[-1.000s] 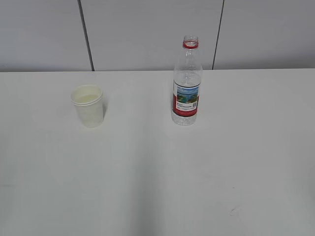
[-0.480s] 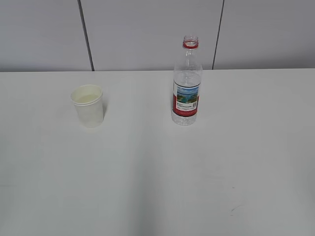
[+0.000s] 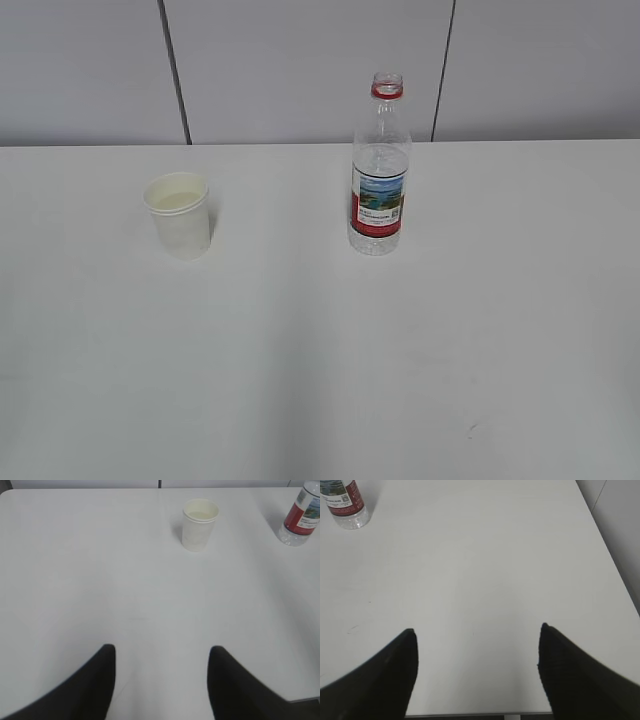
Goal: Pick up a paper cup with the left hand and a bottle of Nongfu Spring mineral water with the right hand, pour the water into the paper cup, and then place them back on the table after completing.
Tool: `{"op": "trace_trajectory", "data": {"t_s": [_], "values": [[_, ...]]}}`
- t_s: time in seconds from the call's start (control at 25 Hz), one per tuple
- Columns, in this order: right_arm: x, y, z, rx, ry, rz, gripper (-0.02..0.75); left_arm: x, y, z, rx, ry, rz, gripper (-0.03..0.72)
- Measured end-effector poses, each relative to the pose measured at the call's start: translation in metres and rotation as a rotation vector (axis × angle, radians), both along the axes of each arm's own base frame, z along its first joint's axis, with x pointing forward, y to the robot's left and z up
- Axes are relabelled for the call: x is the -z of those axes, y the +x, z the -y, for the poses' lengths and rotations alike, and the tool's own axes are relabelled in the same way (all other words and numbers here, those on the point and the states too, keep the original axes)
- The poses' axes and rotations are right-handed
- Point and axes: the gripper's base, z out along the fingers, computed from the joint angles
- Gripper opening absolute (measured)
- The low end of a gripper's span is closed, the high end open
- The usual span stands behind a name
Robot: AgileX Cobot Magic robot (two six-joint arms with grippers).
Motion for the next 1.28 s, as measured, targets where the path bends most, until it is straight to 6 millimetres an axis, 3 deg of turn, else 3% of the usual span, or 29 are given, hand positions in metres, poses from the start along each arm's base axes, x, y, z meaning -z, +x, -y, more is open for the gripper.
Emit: {"op": "trace_trajectory", "data": {"t_s": [1.28], "values": [[0.0,0.0,0.0,0.0,0.0,0.0,0.553,0.0,0.0,0.0,0.0,0.0,0.0,0.375]]}}
